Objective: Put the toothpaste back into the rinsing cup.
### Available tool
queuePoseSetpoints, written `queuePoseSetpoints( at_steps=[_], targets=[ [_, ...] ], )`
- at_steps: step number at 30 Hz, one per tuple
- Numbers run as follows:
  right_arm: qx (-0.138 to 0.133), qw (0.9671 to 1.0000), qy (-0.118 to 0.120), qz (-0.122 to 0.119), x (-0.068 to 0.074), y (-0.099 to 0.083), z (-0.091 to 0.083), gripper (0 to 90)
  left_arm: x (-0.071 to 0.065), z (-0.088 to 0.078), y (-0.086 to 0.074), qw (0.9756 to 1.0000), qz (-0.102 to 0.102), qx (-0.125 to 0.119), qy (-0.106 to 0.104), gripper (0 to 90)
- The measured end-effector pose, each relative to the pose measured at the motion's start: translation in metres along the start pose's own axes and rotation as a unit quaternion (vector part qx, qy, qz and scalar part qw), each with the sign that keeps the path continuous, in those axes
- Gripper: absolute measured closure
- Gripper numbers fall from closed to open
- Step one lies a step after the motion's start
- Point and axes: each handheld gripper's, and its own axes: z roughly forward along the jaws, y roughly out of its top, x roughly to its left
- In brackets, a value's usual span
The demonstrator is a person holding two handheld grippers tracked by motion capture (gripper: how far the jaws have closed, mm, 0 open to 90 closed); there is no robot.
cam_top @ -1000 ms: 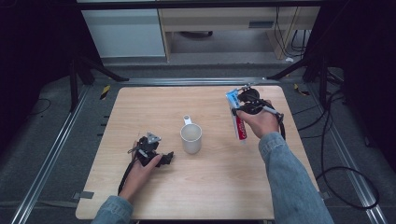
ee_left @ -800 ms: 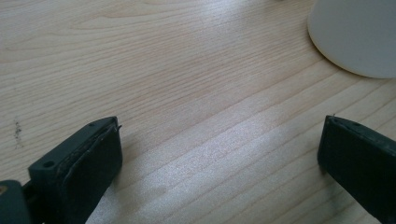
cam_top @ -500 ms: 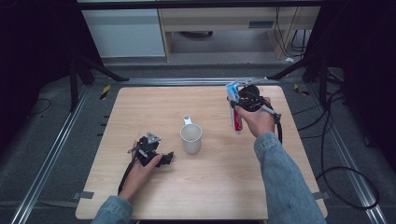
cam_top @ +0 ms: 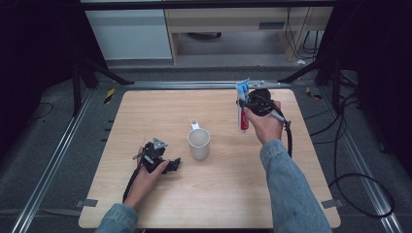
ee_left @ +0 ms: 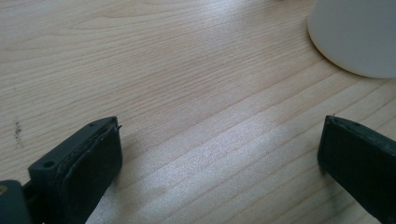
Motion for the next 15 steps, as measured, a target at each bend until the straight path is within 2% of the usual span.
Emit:
queuePoseSetpoints(
  at_steps=[1,8,15],
  targets=[
    [-0.010,0.9999,-0.003,-0.002,-0.0002,0.0000,0.0003,73.8,0.0000,0.0000,0.0000,1.0000,0.000,0.000,0.000,0.0],
    [-0.033,0.9994,0.001,-0.001,0.0007,-0.0001,0.0005,73.8,0.0001,-0.0001,0.0000,1.0000,0.001,0.001,0.000,0.0],
    [-0.047,0.9989,-0.005,-0.001,0.0024,-0.0042,0.0014,73.8,0.0002,-0.0001,0.0000,1.0000,0.001,0.001,0.000,0.0]
  ],
)
